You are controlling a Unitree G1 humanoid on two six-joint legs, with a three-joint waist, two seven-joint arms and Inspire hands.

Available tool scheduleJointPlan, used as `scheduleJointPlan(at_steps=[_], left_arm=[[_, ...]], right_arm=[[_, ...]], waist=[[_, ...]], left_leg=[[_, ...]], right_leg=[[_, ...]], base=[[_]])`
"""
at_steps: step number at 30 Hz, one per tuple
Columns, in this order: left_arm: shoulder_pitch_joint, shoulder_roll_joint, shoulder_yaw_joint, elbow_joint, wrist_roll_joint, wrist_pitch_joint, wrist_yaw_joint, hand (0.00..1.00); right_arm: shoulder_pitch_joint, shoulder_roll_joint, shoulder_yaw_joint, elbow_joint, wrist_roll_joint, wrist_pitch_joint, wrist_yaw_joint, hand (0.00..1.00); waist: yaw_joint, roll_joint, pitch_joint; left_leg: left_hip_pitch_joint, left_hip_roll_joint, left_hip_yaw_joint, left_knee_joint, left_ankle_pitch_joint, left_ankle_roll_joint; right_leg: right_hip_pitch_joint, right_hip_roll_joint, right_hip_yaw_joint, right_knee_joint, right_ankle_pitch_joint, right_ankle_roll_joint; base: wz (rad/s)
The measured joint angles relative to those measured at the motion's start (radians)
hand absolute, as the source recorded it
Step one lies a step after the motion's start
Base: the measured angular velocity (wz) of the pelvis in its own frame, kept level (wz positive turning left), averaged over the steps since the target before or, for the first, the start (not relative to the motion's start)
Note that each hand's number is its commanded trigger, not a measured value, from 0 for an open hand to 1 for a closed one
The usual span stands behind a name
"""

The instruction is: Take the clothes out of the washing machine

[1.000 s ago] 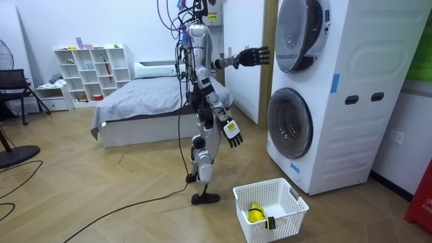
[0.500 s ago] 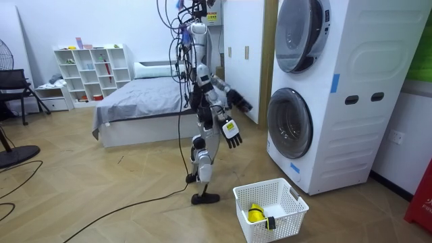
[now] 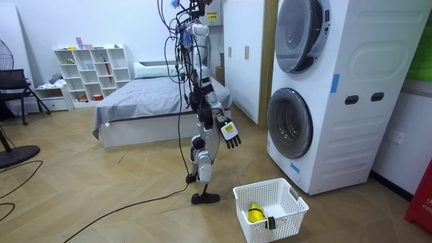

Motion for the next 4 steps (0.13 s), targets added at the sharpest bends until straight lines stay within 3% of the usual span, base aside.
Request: scheduleJointPlan(at_steps=[4], left_arm=[[0.025,-0.015,0.044,0.014,-0.014,0.01,0.016,0.0]], right_arm=[[0.011,0.015,-0.032,0.029,0.082,0.0,0.008,0.0]], waist=[[0.002,-0.005,-0.0015]], left_leg=[[0.007,-0.001,0.006,-0.003,0.0,0.0]], right_leg=[[0.0,0.001,0.011,0.0,0.0,0.001]], base=[[-0.08]])
